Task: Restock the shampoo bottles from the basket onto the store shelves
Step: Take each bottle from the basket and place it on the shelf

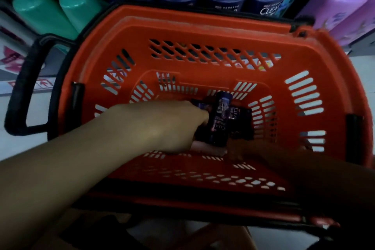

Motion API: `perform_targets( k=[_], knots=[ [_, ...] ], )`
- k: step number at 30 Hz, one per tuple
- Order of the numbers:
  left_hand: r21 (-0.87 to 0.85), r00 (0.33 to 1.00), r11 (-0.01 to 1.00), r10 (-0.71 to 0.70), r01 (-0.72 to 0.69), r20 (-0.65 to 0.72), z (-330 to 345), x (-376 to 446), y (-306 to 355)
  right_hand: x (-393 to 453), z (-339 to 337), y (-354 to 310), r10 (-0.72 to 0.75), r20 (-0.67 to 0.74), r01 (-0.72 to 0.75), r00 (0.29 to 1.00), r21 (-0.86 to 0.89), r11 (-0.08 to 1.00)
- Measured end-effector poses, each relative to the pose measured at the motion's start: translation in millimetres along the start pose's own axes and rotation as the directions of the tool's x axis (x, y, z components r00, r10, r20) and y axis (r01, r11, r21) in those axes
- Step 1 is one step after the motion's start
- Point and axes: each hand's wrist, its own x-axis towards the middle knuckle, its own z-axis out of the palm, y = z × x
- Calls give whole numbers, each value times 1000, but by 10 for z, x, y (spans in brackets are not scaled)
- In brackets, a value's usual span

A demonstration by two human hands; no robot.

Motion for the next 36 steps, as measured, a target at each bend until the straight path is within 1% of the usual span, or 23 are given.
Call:
perform_targets(
  k=[1,2,3,5,8,10,12,14,16,18,19,20,21,22,23,25,27,28,29,31,32,34,36],
  knots=[
    [-19,1000,1000,1,-1,3,-19,-6,5,10,51,26,8,-26,-7,1000,37,999],
    [-24,1000,1000,-8,8,3,-27,-4,1,31,81,54,-17,-12,18,1000,65,998],
    [-16,1000,1000,-17,17,9,-24,19,-19,35,93,67,-41,10,39,999,111,993],
    [31,999,999,-42,42,22,11,120,-53,-48,-11,85,-68,15,66,998,128,990],
    [70,999,996,-49,49,0,87,298,-152,-397,-401,20,-198,-14,198,980,138,970],
    [32,999,999,-36,37,-28,134,383,-208,-789,-752,-65,-231,-99,237,968,56,970],
    [-55,996,998,-14,9,-92,155,446,-220,-1251,-1094,-135,-264,-206,266,942,-19,964],
    [-214,982,974,38,-79,-187,130,491,-155,-1718,-1387,-166,-316,-319,358,893,78,931],
    [-368,941,916,31,-162,-336,26,500,-65,-2128,-1590,-177,-322,-481,468,816,221,855],
    [-493,863,827,-19,-270,-505,-200,456,18,-2402,-1694,-134,-259,-671,597,695,336,729],
    [-525,815,776,-24,-350,-579,-352,403,85,-2503,-1721,-97,-191,-759,669,622,389,634],
    [-542,771,729,-31,-418,-636,-489,337,159,-2595,-1741,-51,-100,-824,742,557,441,505],
    [-555,739,690,-43,-465,-673,-601,292,215,-2690,-1765,-11,-11,-865,809,502,465,359],
    [-561,709,651,-50,-512,-704,-696,224,287,-2798,-1791,24,52,-887,854,459,456,251],
    [-565,682,610,-53,-556,-729,-772,150,371,-2920,-1810,47,85,-898,874,432,440,205],
    [-556,636,538,-48,-634,-771,-892,-7,533,-3157,-1826,68,77,-907,880,414,420,222],
    [-540,606,501,-39,-676,-795,-1011,-128,707,-3329,-1805,49,32,-910,867,413,404,292],
    [-532,598,488,-26,-692,-801,-1087,-186,811,-3408,-1800,41,19,-921,871,390,375,316],
    [-520,585,476,-16,-709,-811,-1184,-235,911,-3492,-1820,31,19,-937,884,348,335,326],
    [-463,533,477,15,-747,-846,-1439,-382,1145,-3707,-1919,41,73,-974,914,214,226,338],
    [-407,482,514,13,-755,-876,-1575,-460,1267,-3833,-1989,48,134,-982,920,134,174,350],
    [-298,361,638,-33,-710,-932,-1816,-594,1514,-4083,-2116,57,319,-948,920,-19,109,377],
    [-200,227,747,-68,-634,-972,-1970,-683,1744,-4310,-2221,45,500,-853,900,-151,91,427]
  ],
)
